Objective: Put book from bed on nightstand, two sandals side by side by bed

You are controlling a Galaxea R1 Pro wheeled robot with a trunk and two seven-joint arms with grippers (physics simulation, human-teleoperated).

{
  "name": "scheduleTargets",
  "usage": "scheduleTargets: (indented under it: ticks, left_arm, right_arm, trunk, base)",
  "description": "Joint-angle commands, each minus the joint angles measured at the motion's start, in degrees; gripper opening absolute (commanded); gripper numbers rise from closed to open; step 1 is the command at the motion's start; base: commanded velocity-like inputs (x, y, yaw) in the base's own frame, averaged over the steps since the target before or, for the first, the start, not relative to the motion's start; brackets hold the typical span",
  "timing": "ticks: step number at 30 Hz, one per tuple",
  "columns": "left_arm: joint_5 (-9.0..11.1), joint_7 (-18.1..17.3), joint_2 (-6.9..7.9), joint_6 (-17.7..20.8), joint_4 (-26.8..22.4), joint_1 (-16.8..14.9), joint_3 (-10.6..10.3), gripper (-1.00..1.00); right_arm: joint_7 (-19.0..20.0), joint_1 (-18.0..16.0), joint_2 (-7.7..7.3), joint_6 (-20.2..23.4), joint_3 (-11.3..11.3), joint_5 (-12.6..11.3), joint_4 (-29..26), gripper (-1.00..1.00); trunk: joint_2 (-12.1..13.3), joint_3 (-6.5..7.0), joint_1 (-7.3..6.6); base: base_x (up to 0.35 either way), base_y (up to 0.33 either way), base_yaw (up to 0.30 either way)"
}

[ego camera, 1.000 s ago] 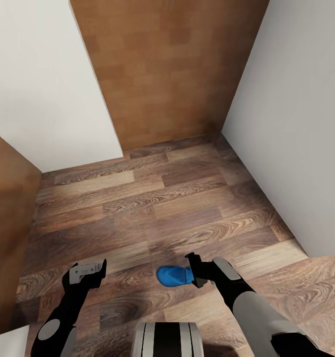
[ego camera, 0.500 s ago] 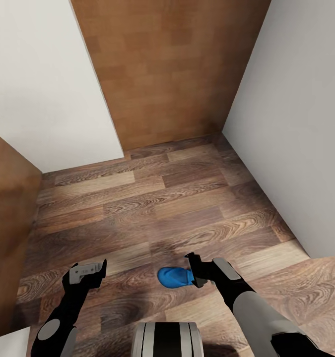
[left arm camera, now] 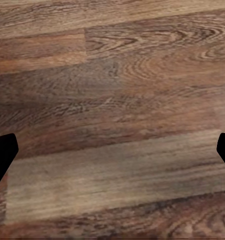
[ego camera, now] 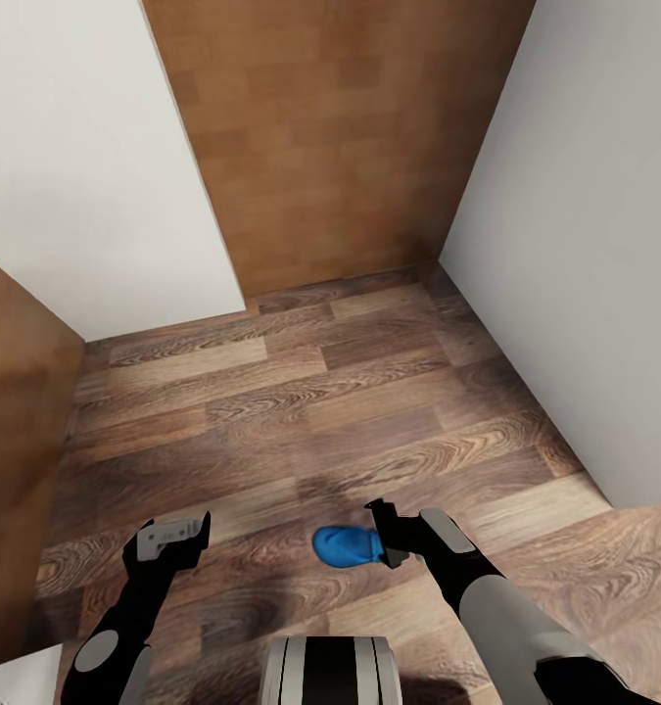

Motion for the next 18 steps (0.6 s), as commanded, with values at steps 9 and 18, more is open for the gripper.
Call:
scheduleTargets:
  ticks: [9, 18]
  left_arm:
    - [0.3, 0.1, -0.02, 0.3, -0.1, 0.0, 0.0, 1.00]
    - [0.3, 0.2, -0.02, 0.3, -0.1, 0.0, 0.0, 1.00]
  right_arm:
    - [-0.4, 0.0, -0.03, 0.1, 0.2, -0.2, -0.1, 1.00]
    - [-0.4, 0.0, -0.03, 0.1, 0.2, -0.2, -0.1, 1.00]
  trunk:
    - [0.0, -0.03, -0.02]
    - [0.0, -0.03, -0.02]
  base:
    - [-0.106, 0.073, 0.000]
    - [-0.004, 0.003, 0.000]
